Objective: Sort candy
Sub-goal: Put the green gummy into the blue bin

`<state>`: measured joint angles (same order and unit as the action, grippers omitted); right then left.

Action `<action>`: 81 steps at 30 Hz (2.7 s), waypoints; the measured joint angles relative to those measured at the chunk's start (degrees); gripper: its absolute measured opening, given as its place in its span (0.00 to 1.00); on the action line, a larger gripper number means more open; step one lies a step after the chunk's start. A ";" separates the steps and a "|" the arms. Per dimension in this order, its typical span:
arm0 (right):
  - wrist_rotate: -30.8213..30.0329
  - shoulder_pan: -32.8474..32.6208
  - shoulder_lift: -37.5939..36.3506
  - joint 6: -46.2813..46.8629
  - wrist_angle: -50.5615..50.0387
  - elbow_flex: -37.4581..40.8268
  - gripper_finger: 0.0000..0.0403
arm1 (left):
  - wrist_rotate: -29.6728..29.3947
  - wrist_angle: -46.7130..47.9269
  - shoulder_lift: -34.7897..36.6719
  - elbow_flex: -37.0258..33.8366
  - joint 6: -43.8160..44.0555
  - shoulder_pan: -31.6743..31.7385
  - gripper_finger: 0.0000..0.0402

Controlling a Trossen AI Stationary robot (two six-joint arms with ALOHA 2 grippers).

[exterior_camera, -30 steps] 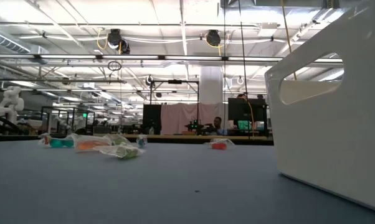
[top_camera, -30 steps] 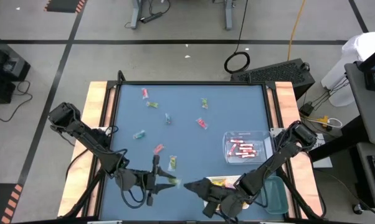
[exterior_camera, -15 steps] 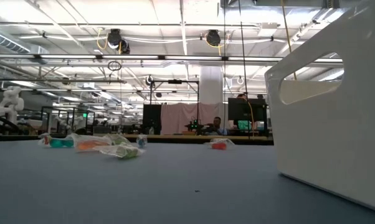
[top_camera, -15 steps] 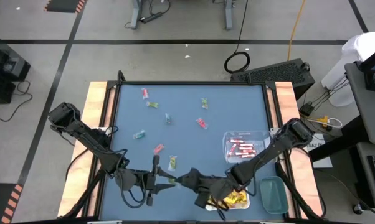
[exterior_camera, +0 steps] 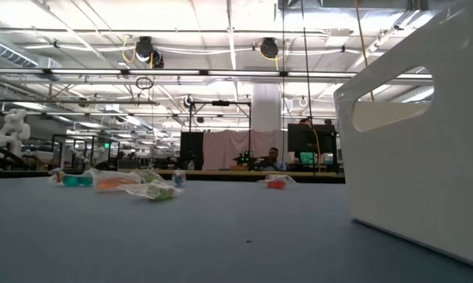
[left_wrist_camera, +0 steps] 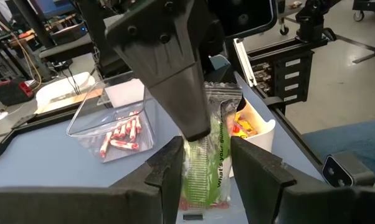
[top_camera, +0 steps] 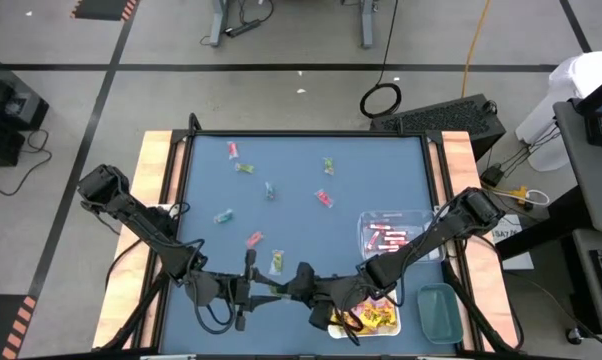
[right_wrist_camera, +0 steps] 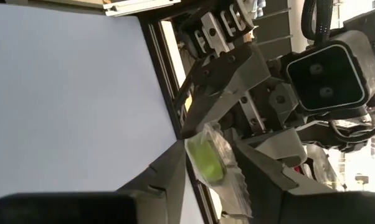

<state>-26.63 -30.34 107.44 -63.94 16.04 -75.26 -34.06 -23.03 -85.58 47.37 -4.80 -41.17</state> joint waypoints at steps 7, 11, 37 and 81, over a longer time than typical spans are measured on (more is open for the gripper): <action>0.00 -0.12 0.00 3.15 -0.06 0.00 0.22 | -0.02 0.02 0.00 0.00 0.02 -0.02 0.34; -0.01 -0.12 0.00 4.03 -0.12 0.00 0.18 | -0.04 0.00 0.00 0.00 0.02 -0.04 0.34; -28.38 -12.11 0.00 27.39 -11.56 0.00 0.13 | -7.34 1.06 -0.37 0.04 1.36 -3.98 0.78; 20.62 -25.60 -20.81 145.80 -86.43 -0.17 0.13 | -6.69 11.39 -0.46 0.02 13.87 1.89 0.78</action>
<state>-6.01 -55.94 86.63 81.86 -70.38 -75.44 -40.75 -11.63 -86.04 47.40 9.07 -39.28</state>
